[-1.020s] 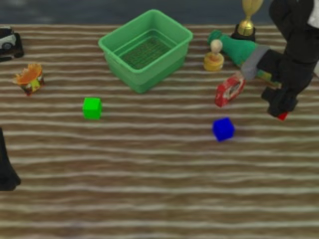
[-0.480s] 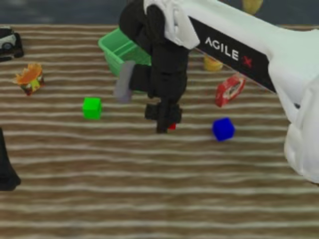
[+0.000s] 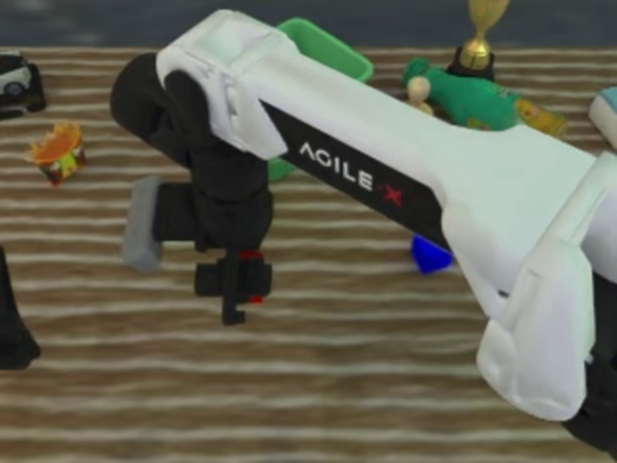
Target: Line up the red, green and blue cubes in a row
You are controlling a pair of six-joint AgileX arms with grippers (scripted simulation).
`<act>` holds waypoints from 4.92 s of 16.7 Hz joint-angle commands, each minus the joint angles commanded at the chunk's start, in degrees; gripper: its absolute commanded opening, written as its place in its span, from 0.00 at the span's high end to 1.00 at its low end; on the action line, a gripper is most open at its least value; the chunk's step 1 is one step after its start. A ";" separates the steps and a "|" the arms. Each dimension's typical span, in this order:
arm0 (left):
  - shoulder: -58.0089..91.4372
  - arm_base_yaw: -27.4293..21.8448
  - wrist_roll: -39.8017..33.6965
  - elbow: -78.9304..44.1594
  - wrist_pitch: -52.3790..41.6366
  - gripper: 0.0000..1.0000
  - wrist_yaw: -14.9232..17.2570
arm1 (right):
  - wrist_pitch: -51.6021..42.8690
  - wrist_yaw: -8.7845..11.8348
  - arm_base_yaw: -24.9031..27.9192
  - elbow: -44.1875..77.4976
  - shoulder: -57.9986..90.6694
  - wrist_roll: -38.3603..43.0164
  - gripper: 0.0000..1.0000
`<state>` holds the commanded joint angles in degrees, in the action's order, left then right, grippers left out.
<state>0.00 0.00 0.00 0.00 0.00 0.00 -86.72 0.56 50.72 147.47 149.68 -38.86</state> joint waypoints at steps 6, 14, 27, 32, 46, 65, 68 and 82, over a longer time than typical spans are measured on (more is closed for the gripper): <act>0.00 0.00 0.00 0.00 0.00 0.00 0.00 | 4.24 0.05 -0.02 -4.37 -0.82 0.02 1.00; 0.00 0.00 0.00 0.00 0.00 0.00 0.00 | 17.59 0.02 0.10 -19.46 -1.87 0.09 1.00; 0.00 0.00 0.00 0.00 0.00 0.00 0.00 | 17.59 0.02 0.10 -19.46 -1.87 0.09 0.25; 0.00 0.00 0.00 0.00 0.00 0.00 0.00 | 17.59 0.02 0.10 -19.46 -1.87 0.09 0.00; 0.00 0.00 0.00 0.00 0.00 0.00 0.00 | 6.07 0.07 0.31 -7.41 -1.16 -0.10 0.00; 35.58 -4.48 -3.18 -33.69 -20.58 0.00 0.31 | 24.72 2.24 -14.35 -35.62 -38.80 9.38 0.00; 54.84 -6.34 -4.62 -49.70 -30.41 0.00 0.25 | 35.53 2.90 -21.49 -54.04 -58.93 14.80 0.00; 130.06 -14.16 -10.37 -113.09 -69.42 0.00 0.42 | 80.39 0.47 -47.45 -138.70 -140.31 36.38 0.00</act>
<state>130.06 -14.16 -10.37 -113.09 -69.42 0.42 -6.34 1.03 3.27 8.77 9.37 -2.48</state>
